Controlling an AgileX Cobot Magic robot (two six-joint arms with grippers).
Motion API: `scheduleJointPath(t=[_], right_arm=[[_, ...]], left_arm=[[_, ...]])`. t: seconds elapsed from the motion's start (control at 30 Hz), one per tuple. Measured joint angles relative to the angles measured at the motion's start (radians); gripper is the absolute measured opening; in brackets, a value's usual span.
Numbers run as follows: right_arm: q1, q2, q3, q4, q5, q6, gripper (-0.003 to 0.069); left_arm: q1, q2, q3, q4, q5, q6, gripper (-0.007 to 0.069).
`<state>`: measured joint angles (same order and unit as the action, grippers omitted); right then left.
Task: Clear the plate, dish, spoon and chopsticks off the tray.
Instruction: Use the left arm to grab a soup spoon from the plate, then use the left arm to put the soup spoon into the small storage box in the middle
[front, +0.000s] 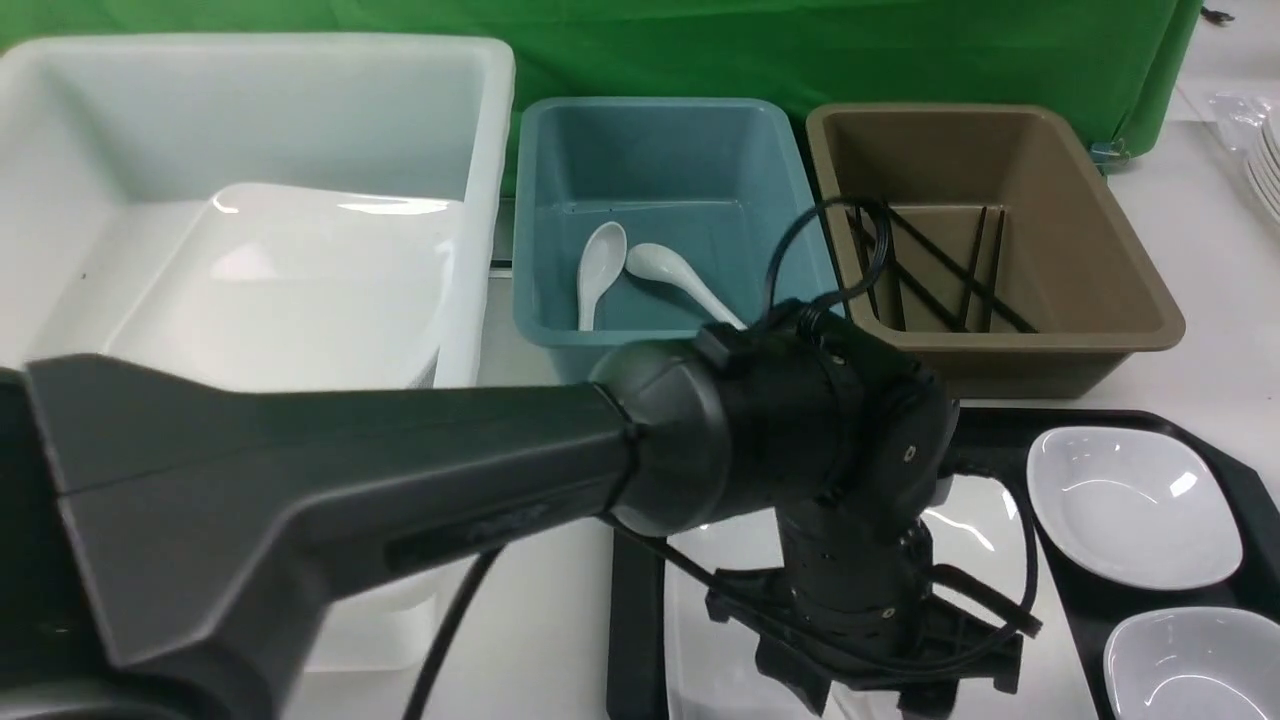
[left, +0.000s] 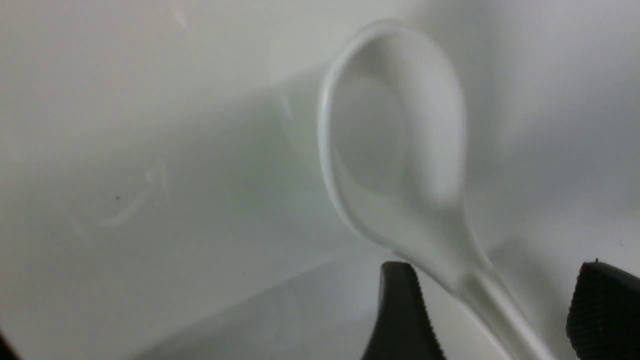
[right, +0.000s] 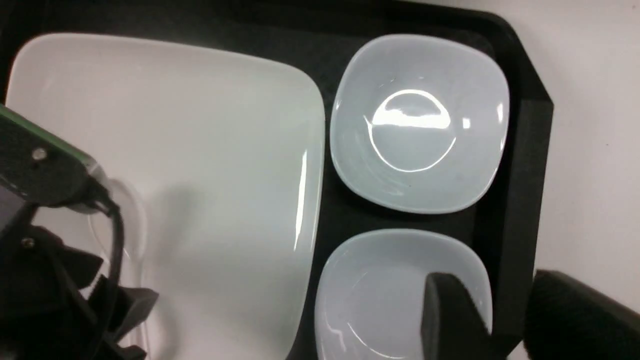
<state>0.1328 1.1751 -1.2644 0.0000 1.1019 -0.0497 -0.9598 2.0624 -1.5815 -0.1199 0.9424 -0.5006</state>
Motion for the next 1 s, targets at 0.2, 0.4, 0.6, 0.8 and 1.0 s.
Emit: scheduleJointPath(t=[0.2, 0.4, 0.6, 0.8, 1.0], right_arm=[[0.000, -0.019, 0.002, 0.000, -0.009, -0.001, 0.0265], [0.000, -0.019, 0.002, 0.000, -0.012, -0.001, 0.0265], [0.000, -0.019, 0.002, 0.000, -0.012, -0.001, 0.0265], [0.000, -0.019, 0.002, 0.000, -0.011, -0.001, 0.0265], [0.000, -0.019, 0.002, 0.000, -0.009, -0.001, 0.0265]], left_arm=[[0.000, 0.040, -0.001, -0.022, -0.053, -0.005, 0.0425], [0.000, 0.048, -0.002, -0.023, -0.052, -0.008, 0.0227], [0.001, 0.048, -0.006, -0.009, -0.038, 0.000, 0.0105], [0.035, -0.010, -0.023, 0.076, 0.040, 0.051, 0.0105], [0.124, -0.125, -0.143, 0.195, 0.072, 0.091, 0.0105]])
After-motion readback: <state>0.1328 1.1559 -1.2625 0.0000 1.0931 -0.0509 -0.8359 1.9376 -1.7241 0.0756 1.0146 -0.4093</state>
